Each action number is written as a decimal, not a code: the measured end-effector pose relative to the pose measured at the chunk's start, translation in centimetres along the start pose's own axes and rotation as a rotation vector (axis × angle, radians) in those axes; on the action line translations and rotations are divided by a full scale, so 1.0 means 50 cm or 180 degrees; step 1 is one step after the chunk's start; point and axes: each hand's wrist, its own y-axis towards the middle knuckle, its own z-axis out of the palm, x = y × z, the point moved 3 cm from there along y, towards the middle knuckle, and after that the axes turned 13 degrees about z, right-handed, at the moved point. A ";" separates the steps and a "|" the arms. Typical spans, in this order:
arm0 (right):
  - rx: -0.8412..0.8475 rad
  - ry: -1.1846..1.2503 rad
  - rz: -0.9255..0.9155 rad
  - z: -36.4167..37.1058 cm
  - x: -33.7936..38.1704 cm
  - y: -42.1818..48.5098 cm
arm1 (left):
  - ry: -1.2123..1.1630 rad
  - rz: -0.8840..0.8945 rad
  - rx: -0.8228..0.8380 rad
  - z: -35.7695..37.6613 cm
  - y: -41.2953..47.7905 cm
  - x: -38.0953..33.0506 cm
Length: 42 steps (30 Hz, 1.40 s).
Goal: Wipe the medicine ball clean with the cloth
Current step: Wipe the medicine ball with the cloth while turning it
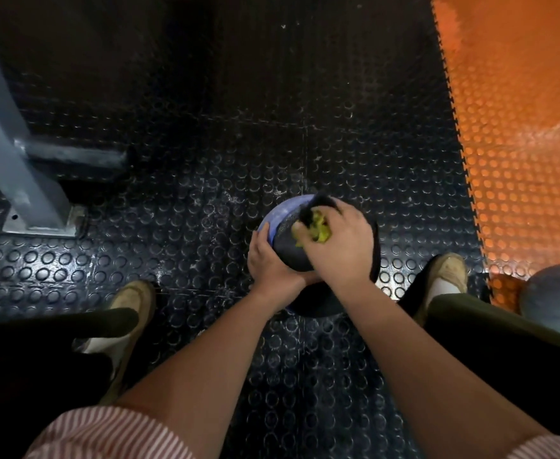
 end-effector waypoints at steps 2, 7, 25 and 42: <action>0.0180 -0.0198 -0.0674 0.017 0.033 -0.036 | 0.0029 -0.0043 -0.0132 -0.001 0.001 0.009; 0.0639 -0.0235 -0.1247 0.017 0.049 -0.027 | 0.0215 0.0040 -0.0186 0.012 -0.005 0.058; 0.1055 -0.0785 -0.1534 0.025 0.063 -0.032 | 0.0200 -0.0317 0.0017 0.019 -0.041 0.019; 0.0226 0.0085 0.0047 -0.003 -0.010 0.046 | 0.0313 -0.0052 0.0945 -0.005 0.025 -0.039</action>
